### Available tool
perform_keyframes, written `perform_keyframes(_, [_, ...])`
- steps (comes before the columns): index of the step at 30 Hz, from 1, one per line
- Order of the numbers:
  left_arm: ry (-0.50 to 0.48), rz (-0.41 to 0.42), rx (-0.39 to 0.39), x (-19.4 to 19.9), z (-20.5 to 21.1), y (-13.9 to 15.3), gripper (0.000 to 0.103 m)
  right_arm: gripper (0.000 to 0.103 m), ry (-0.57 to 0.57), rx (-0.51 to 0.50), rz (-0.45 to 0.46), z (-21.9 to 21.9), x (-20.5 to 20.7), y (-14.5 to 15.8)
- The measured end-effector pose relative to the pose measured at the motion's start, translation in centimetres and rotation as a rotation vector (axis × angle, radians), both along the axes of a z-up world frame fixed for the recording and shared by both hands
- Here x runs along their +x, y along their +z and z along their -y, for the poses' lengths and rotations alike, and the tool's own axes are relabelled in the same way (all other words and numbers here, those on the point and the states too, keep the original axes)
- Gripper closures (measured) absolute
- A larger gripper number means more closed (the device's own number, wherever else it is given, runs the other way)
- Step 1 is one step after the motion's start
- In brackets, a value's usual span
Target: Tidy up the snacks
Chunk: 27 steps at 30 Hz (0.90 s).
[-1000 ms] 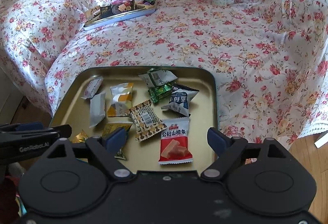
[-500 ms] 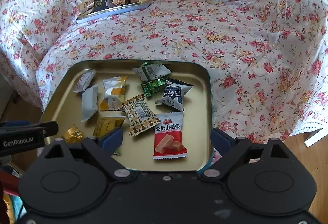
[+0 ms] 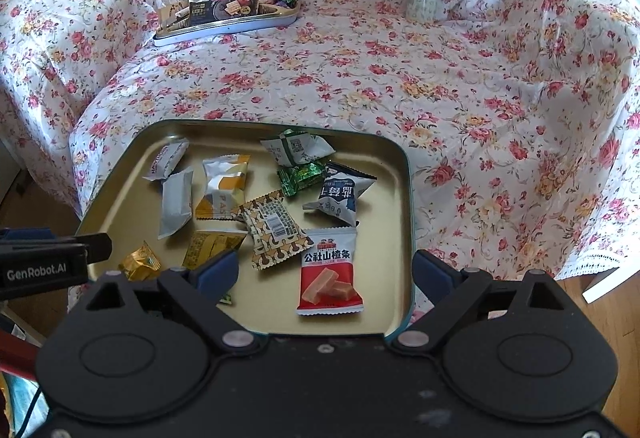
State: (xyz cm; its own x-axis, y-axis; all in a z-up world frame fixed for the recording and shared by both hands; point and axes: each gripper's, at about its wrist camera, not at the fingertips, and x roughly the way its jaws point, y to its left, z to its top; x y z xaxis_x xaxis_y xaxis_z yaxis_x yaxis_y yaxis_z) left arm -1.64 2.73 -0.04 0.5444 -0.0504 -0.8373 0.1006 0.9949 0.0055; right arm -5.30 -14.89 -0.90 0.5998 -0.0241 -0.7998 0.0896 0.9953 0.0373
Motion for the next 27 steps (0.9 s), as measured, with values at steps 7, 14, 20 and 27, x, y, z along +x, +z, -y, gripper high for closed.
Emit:
perform_keyframes(7, [0.001, -0.01, -0.005, -0.01, -0.07, -0.12, 0.036, 0.005, -0.004, -0.003, 0.008, 0.12, -0.18, 0.08])
perform_keyframes(14, [0.002, -0.017, -0.017, 0.15, -0.19, -0.38, 0.036, 0.005, -0.025, 0.011, 0.006, 0.38, -0.16, -0.01])
perform_keyframes(20, [-0.004, -0.023, -0.023, 0.01, -0.09, -0.48, 0.036, 0.005, -0.044, 0.042, -0.008, 0.59, -0.08, -0.37])
perform_keyframes(27, [-0.008, -0.014, -0.017, -0.16, 0.07, -0.28, 0.036, 0.005, -0.047, 0.047, 0.006, 0.46, -0.28, -0.2])
